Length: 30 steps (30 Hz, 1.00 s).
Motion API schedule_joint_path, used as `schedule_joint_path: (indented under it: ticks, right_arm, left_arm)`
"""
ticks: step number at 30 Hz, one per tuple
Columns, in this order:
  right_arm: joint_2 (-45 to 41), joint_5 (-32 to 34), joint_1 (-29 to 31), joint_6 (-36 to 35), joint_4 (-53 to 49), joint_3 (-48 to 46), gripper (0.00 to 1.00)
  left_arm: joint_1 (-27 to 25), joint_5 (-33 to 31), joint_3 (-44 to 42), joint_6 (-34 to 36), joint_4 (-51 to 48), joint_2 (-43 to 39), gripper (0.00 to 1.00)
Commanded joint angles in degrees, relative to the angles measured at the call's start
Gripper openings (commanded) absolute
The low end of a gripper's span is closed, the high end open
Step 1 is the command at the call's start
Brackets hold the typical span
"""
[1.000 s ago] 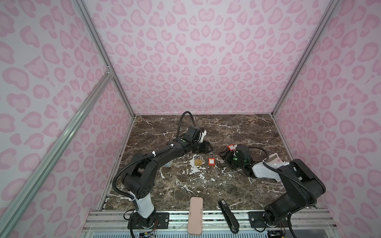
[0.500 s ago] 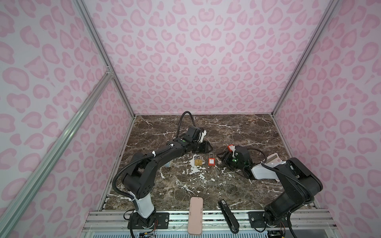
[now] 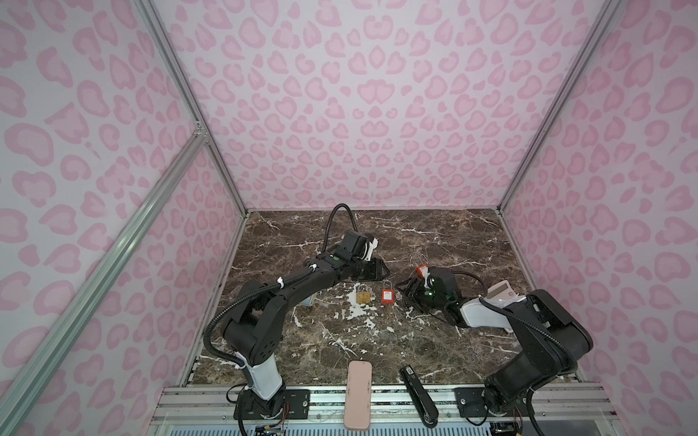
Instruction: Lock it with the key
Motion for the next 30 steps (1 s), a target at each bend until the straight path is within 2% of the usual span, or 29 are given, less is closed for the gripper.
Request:
schedule_joint_path:
  ticks: [1, 8, 13, 17, 21, 30]
  right_arm:
    - [-3.0, 2.8, -1.4, -9.1, -12.7, 3.9, 0.7]
    - [-6.1, 10.4, -7.7, -31.9, -37.7, 16.6, 0.7]
    - [-3.6, 12.4, -11.5, -42.1, -46.4, 22.6, 0.7]
    - [0.4, 10.1, -12.2, -50.1, -50.7, 26.5, 0.72]
    - [5.3, 10.9, -12.1, -54.2, -54.0, 30.4, 0.72]
    - [11.8, 12.0, -11.1, -55.7, -52.7, 33.9, 0.71]
  left_arm:
    - [0.1, 0.2, -0.3, 0.0, 0.6, -0.9, 0.5]
    - [0.1, 0.5, -0.1, -0.3, 1.0, -0.5, 0.5]
    - [0.1, 0.7, 0.1, -0.3, 1.0, -0.4, 0.5]
    - [0.1, 0.7, 0.2, -0.5, 1.1, -0.3, 0.5]
    - [0.1, 0.9, 0.2, -0.6, 1.1, -0.3, 0.5]
    - [0.1, 1.3, 0.2, -1.1, 1.5, -0.1, 0.5]
